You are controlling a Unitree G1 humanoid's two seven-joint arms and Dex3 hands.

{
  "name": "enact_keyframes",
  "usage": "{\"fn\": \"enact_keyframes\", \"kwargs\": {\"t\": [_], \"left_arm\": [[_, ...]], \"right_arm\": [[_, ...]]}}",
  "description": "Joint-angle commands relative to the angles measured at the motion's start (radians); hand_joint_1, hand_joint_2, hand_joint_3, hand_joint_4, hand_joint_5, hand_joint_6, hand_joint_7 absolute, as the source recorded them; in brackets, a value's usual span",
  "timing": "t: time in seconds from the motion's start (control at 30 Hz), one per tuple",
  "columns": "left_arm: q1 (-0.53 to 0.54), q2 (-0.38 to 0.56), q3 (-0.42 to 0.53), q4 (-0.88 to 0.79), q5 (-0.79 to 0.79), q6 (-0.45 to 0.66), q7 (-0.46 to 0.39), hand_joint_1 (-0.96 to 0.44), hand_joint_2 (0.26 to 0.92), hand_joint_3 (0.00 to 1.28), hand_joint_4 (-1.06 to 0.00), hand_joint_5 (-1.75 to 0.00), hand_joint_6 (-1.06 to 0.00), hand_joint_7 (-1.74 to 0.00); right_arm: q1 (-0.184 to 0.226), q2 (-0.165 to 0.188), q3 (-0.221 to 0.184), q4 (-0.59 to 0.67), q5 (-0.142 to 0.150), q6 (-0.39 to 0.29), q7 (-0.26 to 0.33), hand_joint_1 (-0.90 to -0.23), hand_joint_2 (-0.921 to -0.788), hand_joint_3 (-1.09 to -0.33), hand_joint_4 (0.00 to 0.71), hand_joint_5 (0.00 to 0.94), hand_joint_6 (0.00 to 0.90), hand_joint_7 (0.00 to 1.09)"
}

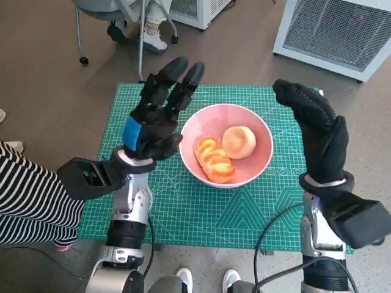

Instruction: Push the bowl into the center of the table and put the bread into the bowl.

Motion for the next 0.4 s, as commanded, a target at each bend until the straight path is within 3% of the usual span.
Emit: {"fn": "enact_keyframes", "kwargs": {"t": [0.03, 0.4], "left_arm": [[-0.008, 0.008, 0.004, 0.01, 0.006, -0.025, 0.006, -0.67, 0.921, 0.33, -0.07, 0.0, 0.0, -0.43], [-0.016, 0.039, -0.002, 0.033, 0.036, -0.058, 0.016, -0.7, 0.921, 0.4, -0.1, -0.02, 0.0, -0.49]], "right_arm": [[0.009, 0.002, 0.006, 0.028, -0.01, -0.009, 0.013, -0.7, -0.921, -0.74, 0.172, 0.0, 0.107, 0.34], [-0.008, 0.003, 0.009, 0.067, -0.01, -0.033, 0.022, -0.692, -0.921, -0.747, 0.17, 0.0, 0.098, 0.35]]}}
